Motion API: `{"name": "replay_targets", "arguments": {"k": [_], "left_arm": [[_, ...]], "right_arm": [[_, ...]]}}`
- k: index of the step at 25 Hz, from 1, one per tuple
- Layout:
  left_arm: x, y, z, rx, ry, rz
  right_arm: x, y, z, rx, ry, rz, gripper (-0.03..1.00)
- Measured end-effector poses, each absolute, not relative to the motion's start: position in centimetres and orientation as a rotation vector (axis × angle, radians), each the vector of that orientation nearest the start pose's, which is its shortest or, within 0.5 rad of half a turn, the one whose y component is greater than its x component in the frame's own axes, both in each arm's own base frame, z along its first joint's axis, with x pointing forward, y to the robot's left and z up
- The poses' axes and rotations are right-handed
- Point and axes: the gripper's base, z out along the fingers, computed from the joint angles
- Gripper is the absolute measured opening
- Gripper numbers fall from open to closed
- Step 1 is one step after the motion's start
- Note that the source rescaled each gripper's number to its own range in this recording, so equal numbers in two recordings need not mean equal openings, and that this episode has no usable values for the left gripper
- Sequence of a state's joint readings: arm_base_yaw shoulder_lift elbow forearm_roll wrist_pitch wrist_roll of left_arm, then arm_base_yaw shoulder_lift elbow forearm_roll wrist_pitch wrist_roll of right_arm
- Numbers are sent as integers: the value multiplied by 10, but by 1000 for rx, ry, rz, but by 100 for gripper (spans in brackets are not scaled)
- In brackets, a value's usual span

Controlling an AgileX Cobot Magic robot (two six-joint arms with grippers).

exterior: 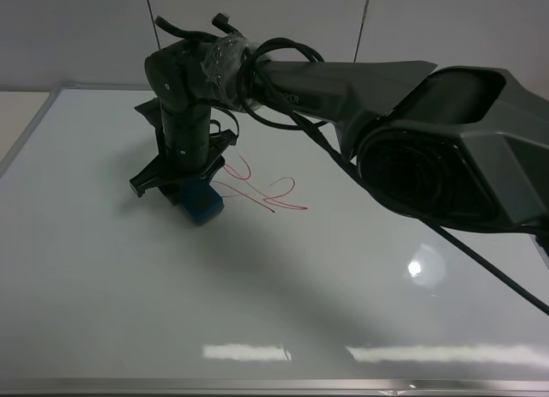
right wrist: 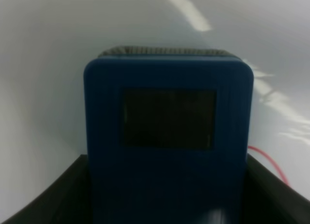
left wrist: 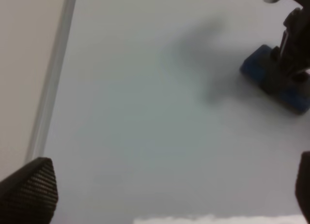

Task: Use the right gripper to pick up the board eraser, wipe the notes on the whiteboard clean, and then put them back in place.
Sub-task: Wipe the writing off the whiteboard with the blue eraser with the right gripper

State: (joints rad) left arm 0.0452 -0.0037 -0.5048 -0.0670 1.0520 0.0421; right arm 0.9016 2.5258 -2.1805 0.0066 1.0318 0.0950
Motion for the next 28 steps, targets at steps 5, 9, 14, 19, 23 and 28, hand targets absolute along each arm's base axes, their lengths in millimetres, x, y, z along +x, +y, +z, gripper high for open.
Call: {"name": "replay_targets", "arguments": {"k": [5,9,14,19,23,28], "left_arm": [[-6,-6,279,0,2025,-25],[-6,-6,279,0,2025,-25],[-6,-6,279,0,2025,-25],[-6,-6,279,0,2025,-25],[-6,-6,279,0,2025,-25],[-6,-6,279,0,2025,-25]], "right_arm": [[329,411,124,-1123,2642,158,1],[329,412,117,-1123,2649,153,1],[329,412,116,-1122,2652,156,1],[330,412,116,-1123,2651,148,1],[331,410,116,-1118,2658,148,1],[341,398,116,-1068,2716,159,1]]}}
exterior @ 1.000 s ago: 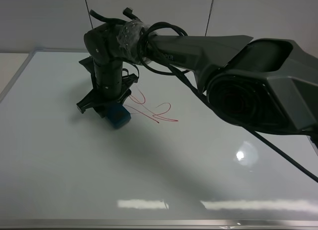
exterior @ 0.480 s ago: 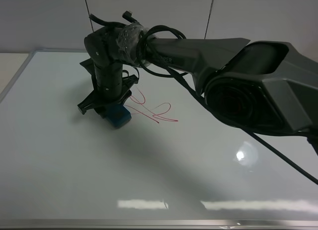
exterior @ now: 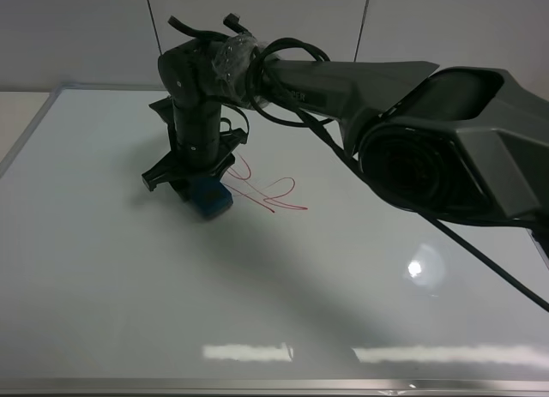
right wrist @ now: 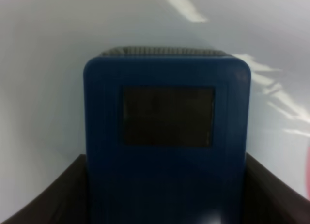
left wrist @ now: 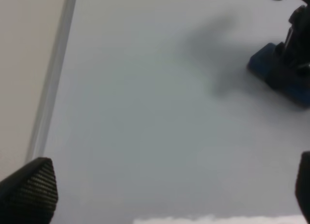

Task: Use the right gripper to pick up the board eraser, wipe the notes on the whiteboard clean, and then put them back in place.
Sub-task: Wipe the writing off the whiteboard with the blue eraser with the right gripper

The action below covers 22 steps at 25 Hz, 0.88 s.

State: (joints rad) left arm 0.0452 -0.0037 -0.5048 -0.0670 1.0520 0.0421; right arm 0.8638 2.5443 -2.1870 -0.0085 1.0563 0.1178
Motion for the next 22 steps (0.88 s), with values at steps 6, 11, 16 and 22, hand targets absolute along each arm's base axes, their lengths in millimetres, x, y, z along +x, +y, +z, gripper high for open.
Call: {"name": "replay_targets", "arguments": {"k": [6,11,16,22], "left_arm": [[-6,-6,279,0,2025,-25],[-6,-6,279,0,2025,-25],[-6,-6,279,0,2025,-25],[-6,-6,279,0,2025,-25]], "right_arm": [[359,378,116,-1004,2781,135,1],[369,366,116,-973,2802,89,1],[381,351,116,-924,2831,51,1],[405,319,117,-814,2890,27,1]]}}
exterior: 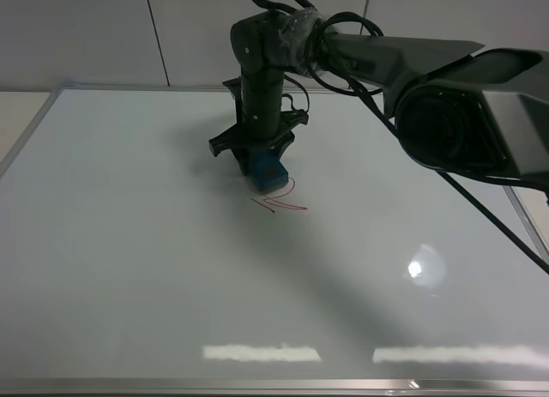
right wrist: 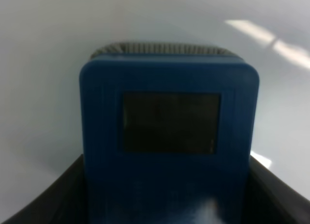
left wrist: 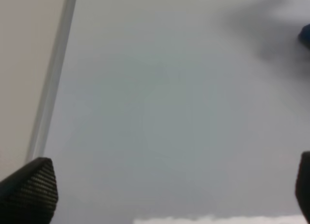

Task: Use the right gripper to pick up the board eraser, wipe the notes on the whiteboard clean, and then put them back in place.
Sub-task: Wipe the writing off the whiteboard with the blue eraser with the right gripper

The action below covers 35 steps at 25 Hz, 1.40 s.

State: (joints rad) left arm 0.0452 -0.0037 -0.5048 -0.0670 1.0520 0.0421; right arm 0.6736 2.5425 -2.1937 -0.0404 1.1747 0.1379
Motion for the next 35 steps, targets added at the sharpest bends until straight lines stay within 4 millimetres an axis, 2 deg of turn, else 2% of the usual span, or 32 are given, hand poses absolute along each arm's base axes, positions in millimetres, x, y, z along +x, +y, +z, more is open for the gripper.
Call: {"name": "replay_targets", "arguments": {"k": [7,12,16,23,29,35], "left_arm": [[-6,-6,279,0,2025,-25],[-6,-6,279,0,2025,-25],[-6,-6,279,0,2025,-25],[-6,-6,279,0,2025,-25],[-6,-6,279,0,2025,-25],[-6,-6,279,0,2025,-25]], "right_arm": [[433,277,119,-669,2939,13,1],[435,273,119,-672,2941,10,1],[433,276,119,-739,2928,12,1],[413,304,119,-974,2845,-69,1],[377,348,117,-1208,2762,-50,1],[346,377,117,-1349,2714,9,1]]}}
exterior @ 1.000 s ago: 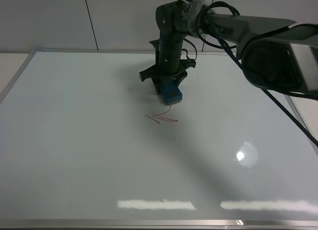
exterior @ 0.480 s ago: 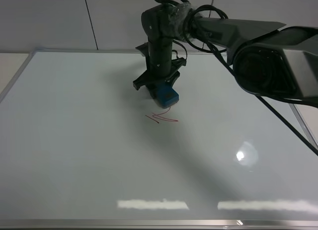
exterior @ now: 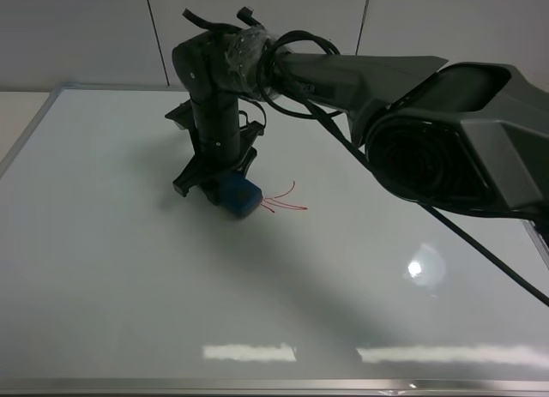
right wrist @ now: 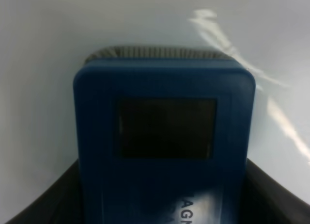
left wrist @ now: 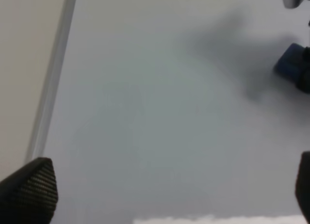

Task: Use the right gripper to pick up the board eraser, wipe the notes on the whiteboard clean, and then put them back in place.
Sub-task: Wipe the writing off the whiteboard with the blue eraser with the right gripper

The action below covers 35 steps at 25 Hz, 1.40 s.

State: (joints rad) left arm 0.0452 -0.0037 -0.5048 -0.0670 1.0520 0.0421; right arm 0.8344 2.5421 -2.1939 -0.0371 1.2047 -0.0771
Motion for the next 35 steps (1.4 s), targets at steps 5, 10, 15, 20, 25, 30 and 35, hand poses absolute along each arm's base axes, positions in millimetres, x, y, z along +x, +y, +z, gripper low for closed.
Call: {"name": "replay_targets", "arguments": {"k": [5,10,15,20,25,30,35], "left_arm": [[-6,-6,279,0,2025,-25],[-6,-6,279,0,2025,-25],[-6,-6,279,0,2025,-25],[-6,-6,279,0,2025,-25],[-6,-6,279,0,2025,-25],[-6,-6,279,0,2025,-25],[-6,-6,279,0,2025,-25]], "right_arm": [[342,381,116,-1357,2721,40,1],[342,382,116,-1356,2722,42,1],[342,382,117,-1349,2723,43,1],[341,382,117,-1339,2732,61,1],[338,380,118,-1340,2741,69,1],[333,369,120,-1327,2801,89,0],[344,358,123,-1286,2819,82,0]]}}
